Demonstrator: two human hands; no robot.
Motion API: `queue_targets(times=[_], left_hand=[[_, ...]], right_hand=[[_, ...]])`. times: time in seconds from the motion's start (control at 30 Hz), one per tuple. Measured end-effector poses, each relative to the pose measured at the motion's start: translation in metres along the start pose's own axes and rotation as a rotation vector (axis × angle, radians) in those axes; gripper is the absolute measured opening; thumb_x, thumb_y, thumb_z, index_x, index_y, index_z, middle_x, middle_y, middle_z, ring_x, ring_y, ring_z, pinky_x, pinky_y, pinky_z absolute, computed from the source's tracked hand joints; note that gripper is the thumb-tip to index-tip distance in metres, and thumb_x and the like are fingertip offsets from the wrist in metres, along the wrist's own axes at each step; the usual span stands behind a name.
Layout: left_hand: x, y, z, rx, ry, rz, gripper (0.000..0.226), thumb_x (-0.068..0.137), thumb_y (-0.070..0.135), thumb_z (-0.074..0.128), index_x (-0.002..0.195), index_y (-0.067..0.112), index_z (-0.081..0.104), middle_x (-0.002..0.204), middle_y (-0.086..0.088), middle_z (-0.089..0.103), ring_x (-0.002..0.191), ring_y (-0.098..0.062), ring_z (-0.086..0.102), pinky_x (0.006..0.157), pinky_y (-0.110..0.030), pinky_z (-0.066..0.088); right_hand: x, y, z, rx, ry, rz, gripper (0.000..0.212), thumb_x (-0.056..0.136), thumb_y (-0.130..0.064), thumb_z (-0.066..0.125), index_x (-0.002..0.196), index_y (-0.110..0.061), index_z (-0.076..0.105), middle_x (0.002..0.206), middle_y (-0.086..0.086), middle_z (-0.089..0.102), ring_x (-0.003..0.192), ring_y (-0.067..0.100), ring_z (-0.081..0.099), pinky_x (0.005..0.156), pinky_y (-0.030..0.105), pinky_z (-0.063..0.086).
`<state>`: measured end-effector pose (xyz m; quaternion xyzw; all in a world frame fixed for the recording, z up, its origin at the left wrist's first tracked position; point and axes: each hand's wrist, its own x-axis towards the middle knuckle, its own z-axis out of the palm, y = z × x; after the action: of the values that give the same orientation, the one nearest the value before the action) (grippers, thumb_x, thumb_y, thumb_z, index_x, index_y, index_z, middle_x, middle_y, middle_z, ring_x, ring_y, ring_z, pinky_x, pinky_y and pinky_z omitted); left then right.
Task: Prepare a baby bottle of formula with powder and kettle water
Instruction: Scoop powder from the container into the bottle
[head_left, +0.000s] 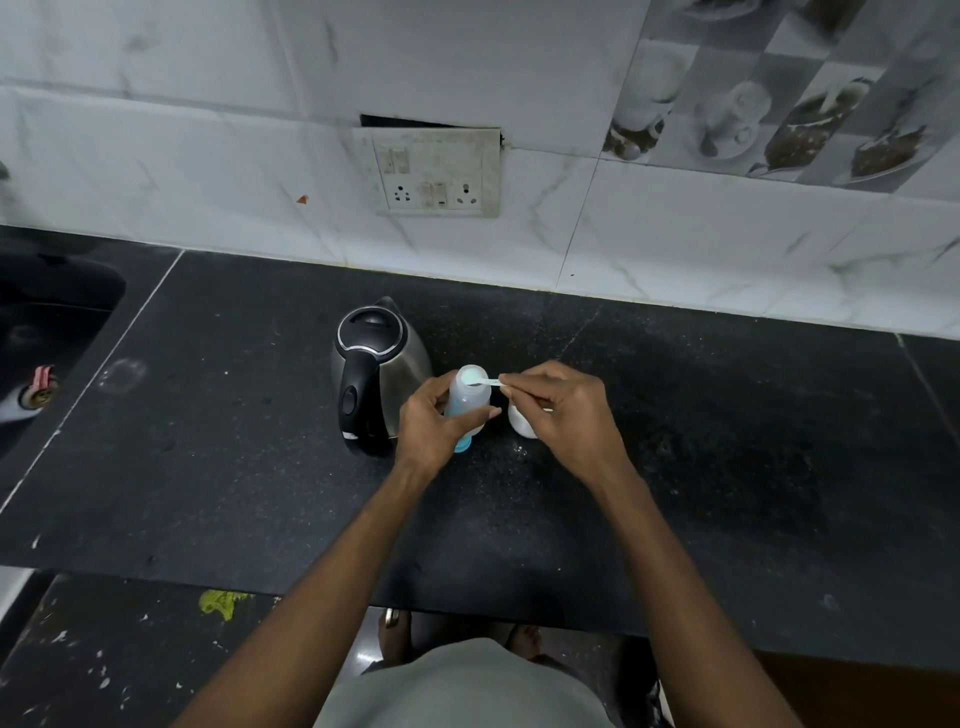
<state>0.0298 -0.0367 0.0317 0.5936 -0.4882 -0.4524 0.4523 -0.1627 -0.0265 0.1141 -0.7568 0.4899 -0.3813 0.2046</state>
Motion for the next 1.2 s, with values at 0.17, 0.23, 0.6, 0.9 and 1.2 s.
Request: queue_targets(times=[0.17, 0.23, 0.6, 0.9, 1.2], left_hand=[[0.0003, -0.0002, -0.0013, -0.016, -0.011, -0.024, 0.072, 0.061, 0.048, 0.098, 0.125, 0.025, 0.073, 0.119, 0.002, 0.076, 0.111, -0.016, 0.073, 0.097, -0.048, 0.061], [0.0001, 0.0000, -0.0022, -0.016, -0.018, -0.029, 0.077, 0.060, 0.052, 0.097, 0.127, 0.024, 0.071, 0.120, 0.003, 0.076, 0.112, -0.015, 0.073, 0.097, -0.048, 0.061], [-0.0013, 0.0009, -0.0016, -0.038, -0.010, -0.046, 0.080, 0.056, 0.054, 0.096, 0.125, 0.022, 0.073, 0.119, 0.002, 0.076, 0.111, -0.017, 0.073, 0.097, -0.048, 0.061], [0.0016, 0.0031, 0.0015, -0.050, -0.014, -0.034, 0.078, 0.057, 0.050, 0.097, 0.124, 0.022, 0.073, 0.117, 0.002, 0.076, 0.110, -0.016, 0.073, 0.097, -0.047, 0.061], [0.0052, 0.0010, 0.0056, -0.058, -0.002, -0.057, 0.065, 0.066, 0.028, 0.100, 0.125, 0.020, 0.072, 0.119, 0.003, 0.076, 0.113, -0.016, 0.072, 0.100, -0.047, 0.059]], right_hand=[[-0.0035, -0.0007, -0.0001, -0.028, 0.019, -0.052, 0.024, 0.091, -0.002, 0.077, 0.115, -0.009, 0.081, 0.100, 0.005, 0.075, 0.088, 0.012, 0.070, 0.080, 0.023, 0.057], [-0.0043, -0.0006, -0.0004, -0.030, 0.035, -0.061, 0.025, 0.091, -0.001, 0.077, 0.114, -0.008, 0.081, 0.100, 0.006, 0.075, 0.088, 0.013, 0.070, 0.079, 0.026, 0.057], [-0.0090, 0.0034, 0.0016, -0.100, 0.013, -0.091, 0.025, 0.091, -0.004, 0.077, 0.115, -0.011, 0.080, 0.101, 0.004, 0.073, 0.088, 0.019, 0.071, 0.077, 0.039, 0.059], [-0.0054, 0.0009, -0.0026, -0.112, 0.031, -0.096, 0.024, 0.089, -0.003, 0.078, 0.111, -0.010, 0.082, 0.097, 0.005, 0.075, 0.085, 0.017, 0.070, 0.076, 0.033, 0.058], [-0.0096, 0.0042, -0.0006, -0.106, 0.057, -0.080, 0.022, 0.090, -0.005, 0.078, 0.111, -0.010, 0.082, 0.097, 0.003, 0.075, 0.086, 0.017, 0.070, 0.076, 0.034, 0.058]])
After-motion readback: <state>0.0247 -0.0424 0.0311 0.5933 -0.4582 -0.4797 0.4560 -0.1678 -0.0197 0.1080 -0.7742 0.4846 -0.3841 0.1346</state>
